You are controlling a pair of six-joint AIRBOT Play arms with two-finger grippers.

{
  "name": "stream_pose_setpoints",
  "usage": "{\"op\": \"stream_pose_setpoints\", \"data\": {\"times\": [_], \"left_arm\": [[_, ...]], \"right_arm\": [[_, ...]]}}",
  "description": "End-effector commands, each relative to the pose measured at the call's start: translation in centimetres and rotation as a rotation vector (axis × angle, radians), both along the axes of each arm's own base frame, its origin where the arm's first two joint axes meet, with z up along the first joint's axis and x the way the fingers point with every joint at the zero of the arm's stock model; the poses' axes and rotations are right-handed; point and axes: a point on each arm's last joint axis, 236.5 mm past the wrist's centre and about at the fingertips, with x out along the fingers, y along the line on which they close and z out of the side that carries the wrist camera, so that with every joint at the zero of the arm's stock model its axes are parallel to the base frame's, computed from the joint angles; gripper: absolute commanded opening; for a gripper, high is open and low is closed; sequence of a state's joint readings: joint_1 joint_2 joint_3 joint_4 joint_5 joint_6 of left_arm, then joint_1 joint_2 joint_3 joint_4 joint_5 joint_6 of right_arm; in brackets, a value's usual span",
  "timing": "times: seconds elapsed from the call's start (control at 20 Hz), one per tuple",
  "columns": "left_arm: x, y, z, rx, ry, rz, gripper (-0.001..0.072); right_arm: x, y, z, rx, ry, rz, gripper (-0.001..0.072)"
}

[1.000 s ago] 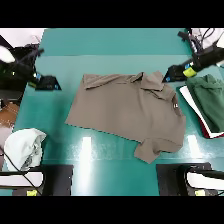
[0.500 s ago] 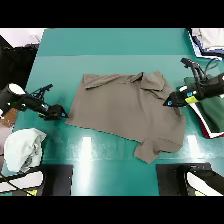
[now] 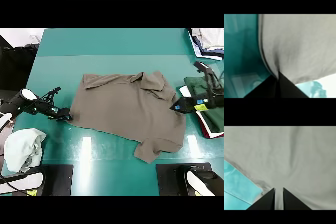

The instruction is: Fold the shirts.

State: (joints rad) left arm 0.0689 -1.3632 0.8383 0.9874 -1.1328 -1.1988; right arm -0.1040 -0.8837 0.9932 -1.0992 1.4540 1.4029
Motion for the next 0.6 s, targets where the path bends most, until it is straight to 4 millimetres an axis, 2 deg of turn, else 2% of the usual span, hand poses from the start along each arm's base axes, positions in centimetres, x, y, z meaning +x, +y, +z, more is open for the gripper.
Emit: {"op": "stream_pose_setpoints", "data": {"times": [0.0, 0.05, 0.15, 0.25, 0.4, 0.45, 0.55], "left_arm": [[0.8, -0.5, 1.5, -0.021, -0.018, -0.008, 0.0023], [1.4, -0.6, 2.2, -0.024, -0.032, -0.017, 0.0023], [2.3, -0.6, 3.7, -0.027, -0.066, -0.027, 0.0023], [3.1, -0.7, 4.7, -0.029, -0.104, -0.023, 0.0023], [3.5, -0.7, 5.2, -0.031, -0.117, -0.022, 0.0024], [3.5, -0.7, 5.2, -0.031, -0.117, -0.023, 0.0024], [3.5, -0.7, 5.2, -0.031, -0.119, -0.027, 0.0023]], "right_arm": [[-2.6, -3.7, -2.3, 0.011, 0.087, -0.151, 0.0124], [-3.7, -5.0, -3.8, 0.023, 0.125, -0.223, 0.0147], [-6.4, -7.1, -7.1, 0.06, 0.206, -0.381, 0.0492], [-8.6, -8.3, -9.9, 0.106, 0.279, -0.517, 0.0503], [-10.9, -7.5, -13.4, 0.152, 0.372, -0.564, 0.0447], [-11.5, -7.1, -14.2, 0.161, 0.406, -0.566, 0.0448], [-12.2, -7.6, -14.8, 0.138, 0.469, -0.56, 0.0448]]}}
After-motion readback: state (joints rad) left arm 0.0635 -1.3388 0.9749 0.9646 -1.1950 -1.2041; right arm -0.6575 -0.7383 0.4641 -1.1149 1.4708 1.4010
